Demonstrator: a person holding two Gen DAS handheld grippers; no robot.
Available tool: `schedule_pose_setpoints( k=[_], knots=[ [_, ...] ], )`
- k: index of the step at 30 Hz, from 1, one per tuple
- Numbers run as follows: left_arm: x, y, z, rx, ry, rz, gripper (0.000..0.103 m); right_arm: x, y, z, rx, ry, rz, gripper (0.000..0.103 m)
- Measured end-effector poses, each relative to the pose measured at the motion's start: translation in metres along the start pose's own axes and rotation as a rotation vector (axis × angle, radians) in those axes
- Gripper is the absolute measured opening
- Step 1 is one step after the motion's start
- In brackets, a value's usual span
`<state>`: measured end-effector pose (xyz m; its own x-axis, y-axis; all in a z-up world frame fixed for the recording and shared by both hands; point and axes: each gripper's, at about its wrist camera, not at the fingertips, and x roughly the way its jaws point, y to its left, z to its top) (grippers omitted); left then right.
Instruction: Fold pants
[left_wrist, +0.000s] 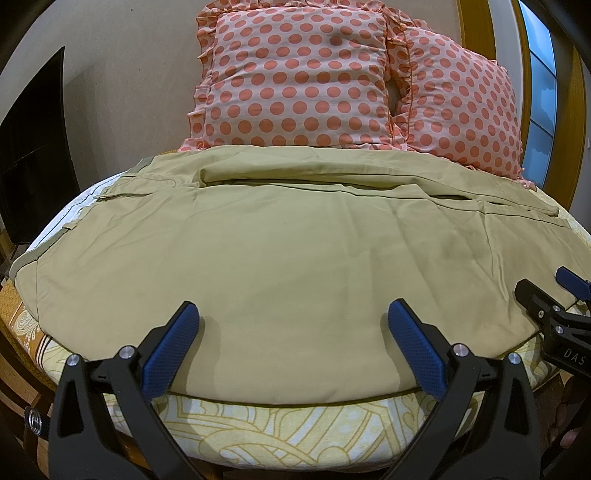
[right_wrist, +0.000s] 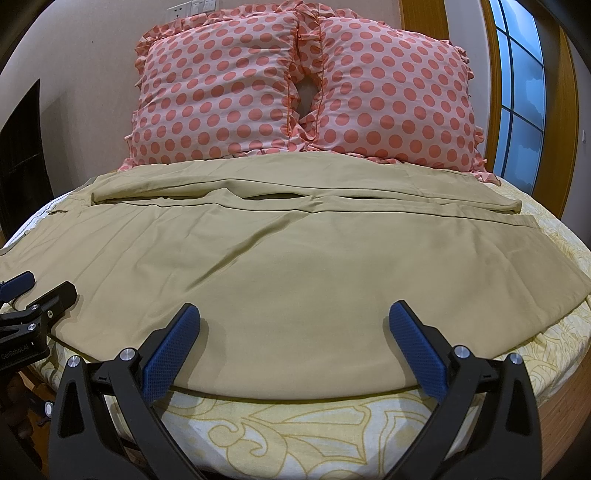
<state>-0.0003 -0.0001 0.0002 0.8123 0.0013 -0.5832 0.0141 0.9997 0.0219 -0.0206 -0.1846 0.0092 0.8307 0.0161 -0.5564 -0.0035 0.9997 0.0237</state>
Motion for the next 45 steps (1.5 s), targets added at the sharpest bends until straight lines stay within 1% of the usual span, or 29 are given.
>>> schedule_pose_setpoints(
  k=[15, 21, 24, 26, 27, 28, 29, 31, 32, 34, 35, 37, 38, 39, 40, 41, 42, 43, 45],
  knots=[
    [0.0, 0.0, 0.0, 0.0, -0.002, 0.0, 0.101, 0.001, -0.001, -0.002, 0.0, -0.004, 0.0, 0.102],
    [0.0, 0.0, 0.001, 0.004, -0.001, -0.004, 0.101, -0.001, -0.001, -0.002, -0.011, -0.041, 0.014, 0.102],
    [-0.001, 0.0, 0.002, 0.007, 0.011, -0.008, 0.101, 0.002, -0.003, 0.001, -0.028, -0.014, 0.044, 0.102],
    [-0.004, 0.003, 0.004, 0.011, 0.018, -0.014, 0.101, 0.005, -0.008, 0.006, -0.047, 0.023, 0.079, 0.102],
    [-0.004, 0.004, 0.006, 0.013, 0.028, -0.019, 0.101, 0.007, -0.013, 0.011, -0.059, 0.064, 0.099, 0.102],
    [-0.003, 0.006, 0.008, 0.011, 0.042, -0.026, 0.101, 0.009, -0.017, 0.017, -0.059, 0.083, 0.102, 0.102],
    [-0.003, 0.006, 0.011, 0.006, 0.058, -0.035, 0.101, 0.011, -0.027, 0.029, -0.051, 0.093, 0.095, 0.102],
    [-0.001, 0.011, 0.017, -0.023, 0.074, -0.051, 0.101, 0.012, -0.053, 0.058, -0.018, 0.056, 0.045, 0.102],
    [0.0, 0.015, 0.021, -0.045, 0.072, -0.056, 0.101, 0.017, -0.074, 0.081, 0.019, 0.033, 0.002, 0.102],
    [0.002, 0.022, 0.032, -0.095, 0.063, -0.054, 0.101, 0.036, -0.109, 0.118, 0.104, 0.03, -0.06, 0.102],
    [0.003, 0.025, 0.038, -0.118, 0.057, -0.05, 0.101, 0.056, -0.134, 0.142, 0.175, 0.044, -0.103, 0.102],
    [0.006, 0.031, 0.049, -0.168, 0.042, -0.045, 0.101, 0.096, -0.169, 0.172, 0.281, 0.095, -0.179, 0.102],
    [0.007, 0.033, 0.053, -0.185, 0.035, -0.043, 0.101, 0.127, -0.191, 0.189, 0.349, 0.143, -0.233, 0.102],
    [0.01, 0.035, 0.058, -0.203, 0.029, -0.042, 0.101, 0.149, -0.206, 0.198, 0.392, 0.174, -0.263, 0.1],
    [0.011, 0.035, 0.06, -0.211, 0.026, -0.041, 0.101, 0.183, -0.224, 0.211, 0.445, 0.22, -0.317, 0.092],
    [0.012, 0.035, 0.062, -0.214, 0.026, -0.038, 0.101, 0.202, -0.235, 0.217, 0.476, 0.247, -0.344, 0.082],
    [0.015, 0.036, 0.064, -0.212, 0.026, -0.031, 0.101, 0.224, -0.247, 0.222, 0.511, 0.281, -0.379, 0.077],
    [0.016, 0.036, 0.065, -0.208, 0.025, -0.026, 0.101, 0.25, -0.26, 0.228, 0.559, 0.31, -0.411, 0.075],
    [0.02, 0.034, 0.068, -0.193, 0.025, -0.014, 0.101, 0.275, -0.275, 0.229, 0.609, 0.337, -0.458, 0.075]
  ],
)
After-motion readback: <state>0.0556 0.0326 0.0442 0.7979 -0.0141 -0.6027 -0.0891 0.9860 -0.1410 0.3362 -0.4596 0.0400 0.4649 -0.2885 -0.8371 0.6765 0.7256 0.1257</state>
